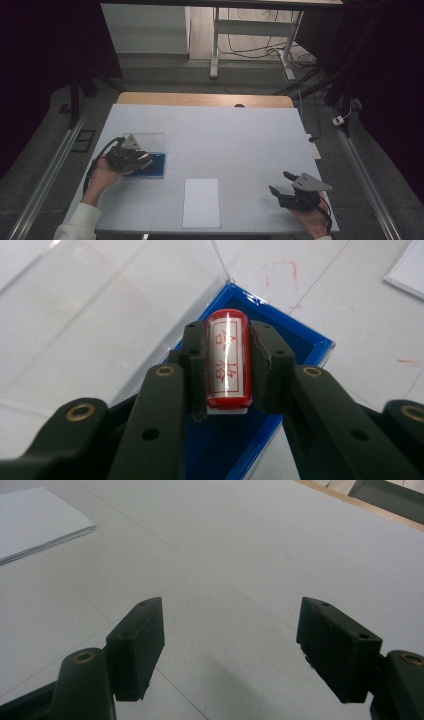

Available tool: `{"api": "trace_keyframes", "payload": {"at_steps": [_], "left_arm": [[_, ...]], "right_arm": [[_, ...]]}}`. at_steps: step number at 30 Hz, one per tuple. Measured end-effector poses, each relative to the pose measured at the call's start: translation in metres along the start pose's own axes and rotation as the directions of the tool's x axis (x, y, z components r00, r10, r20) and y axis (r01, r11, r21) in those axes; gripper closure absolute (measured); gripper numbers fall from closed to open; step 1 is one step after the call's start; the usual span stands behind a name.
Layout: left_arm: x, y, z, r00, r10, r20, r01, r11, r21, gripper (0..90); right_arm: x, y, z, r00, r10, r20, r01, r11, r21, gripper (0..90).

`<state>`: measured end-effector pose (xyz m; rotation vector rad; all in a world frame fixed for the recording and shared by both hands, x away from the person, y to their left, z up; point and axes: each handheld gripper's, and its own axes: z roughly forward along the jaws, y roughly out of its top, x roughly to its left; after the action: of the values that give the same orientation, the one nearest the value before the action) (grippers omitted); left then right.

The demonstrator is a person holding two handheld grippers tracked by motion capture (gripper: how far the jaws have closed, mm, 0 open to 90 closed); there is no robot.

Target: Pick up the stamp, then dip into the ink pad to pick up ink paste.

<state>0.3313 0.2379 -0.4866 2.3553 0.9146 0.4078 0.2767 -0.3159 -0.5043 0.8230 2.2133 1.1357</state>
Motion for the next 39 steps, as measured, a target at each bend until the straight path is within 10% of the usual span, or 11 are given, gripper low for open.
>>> {"api": "trace_keyframes", "payload": {"at_steps": [27,39], "left_arm": [[-0.001,0.009,-0.049,0.9969,-0.066,0.043,0.073,0.9791,-0.19,70.5],[0.0,0.01,-0.035,0.9974,-0.067,-0.027,0.063,0.99,-0.126,70.5]], "right_arm": [[0.0,-0.001,-0.001,1.0,0.008,-0.003,-0.008,1.0,-0.014,27.7],[0.001,-0.002,0.0,1.0,0.002,-0.001,-0.002,1.0,0.001,28.0]]}}
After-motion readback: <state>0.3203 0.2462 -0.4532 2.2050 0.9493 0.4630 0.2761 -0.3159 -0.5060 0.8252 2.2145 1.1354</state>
